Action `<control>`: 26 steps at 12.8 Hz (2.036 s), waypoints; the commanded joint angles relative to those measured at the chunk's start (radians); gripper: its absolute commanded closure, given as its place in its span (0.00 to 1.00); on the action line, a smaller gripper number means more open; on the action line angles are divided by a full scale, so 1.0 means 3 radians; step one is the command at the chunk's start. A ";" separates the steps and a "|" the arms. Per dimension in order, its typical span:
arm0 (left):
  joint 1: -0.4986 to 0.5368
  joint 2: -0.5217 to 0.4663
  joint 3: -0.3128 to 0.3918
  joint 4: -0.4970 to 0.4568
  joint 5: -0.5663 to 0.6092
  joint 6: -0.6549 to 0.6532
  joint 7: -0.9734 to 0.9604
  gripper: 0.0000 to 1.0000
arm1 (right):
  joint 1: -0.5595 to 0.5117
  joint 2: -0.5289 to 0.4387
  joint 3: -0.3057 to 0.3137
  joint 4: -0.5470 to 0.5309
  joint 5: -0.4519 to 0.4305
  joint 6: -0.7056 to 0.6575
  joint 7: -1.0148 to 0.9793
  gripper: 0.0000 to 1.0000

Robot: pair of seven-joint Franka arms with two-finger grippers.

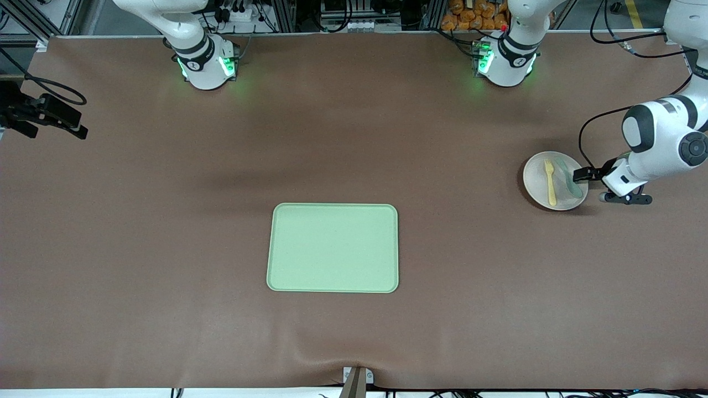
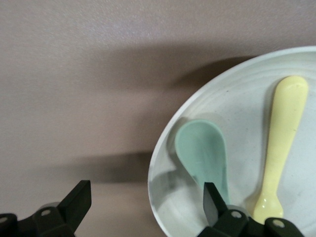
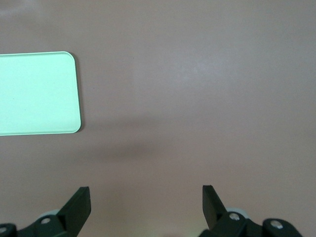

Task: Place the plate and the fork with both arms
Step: 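Close the left gripper on the white plate's rim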

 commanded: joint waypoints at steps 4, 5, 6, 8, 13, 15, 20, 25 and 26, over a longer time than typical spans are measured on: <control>0.0042 0.0004 -0.0029 -0.0014 -0.0041 0.0060 -0.0012 0.11 | -0.0068 -0.0028 0.0031 -0.0015 0.0061 -0.0003 -0.0046 0.00; 0.0047 -0.0011 -0.0029 -0.0014 -0.0041 0.0054 -0.0012 0.11 | -0.0063 -0.0028 0.0031 -0.0015 0.0061 -0.0003 -0.0046 0.00; 0.0042 -0.0026 -0.0029 -0.0009 -0.0046 0.0044 -0.0012 0.11 | -0.0063 -0.0028 0.0031 -0.0015 0.0061 -0.0003 -0.0046 0.00; 0.0042 -0.0036 -0.0029 -0.0004 -0.0041 0.0034 -0.0012 0.11 | -0.0068 -0.0028 0.0031 -0.0015 0.0061 0.0002 -0.0046 0.00; 0.0047 -0.0031 -0.0029 -0.0004 -0.0046 0.0034 -0.0017 0.24 | -0.0068 -0.0028 0.0031 -0.0015 0.0066 -0.0003 -0.0046 0.00; 0.0047 -0.0031 -0.0029 -0.0004 -0.0046 0.0034 -0.0022 0.46 | -0.0068 -0.0028 0.0031 -0.0015 0.0061 -0.0003 -0.0046 0.00; 0.0037 -0.0036 -0.0040 0.0011 -0.0041 0.0034 -0.0022 1.00 | -0.0068 -0.0028 0.0031 -0.0015 0.0061 0.0002 -0.0046 0.00; 0.0021 -0.0098 -0.0131 0.0118 -0.0041 0.0024 0.0003 1.00 | -0.0068 -0.0028 0.0031 -0.0015 0.0066 -0.0003 -0.0046 0.00; 0.0021 -0.0103 -0.0182 0.0200 -0.0041 0.0009 0.0008 1.00 | -0.0068 -0.0028 0.0031 -0.0015 0.0066 0.0002 -0.0046 0.00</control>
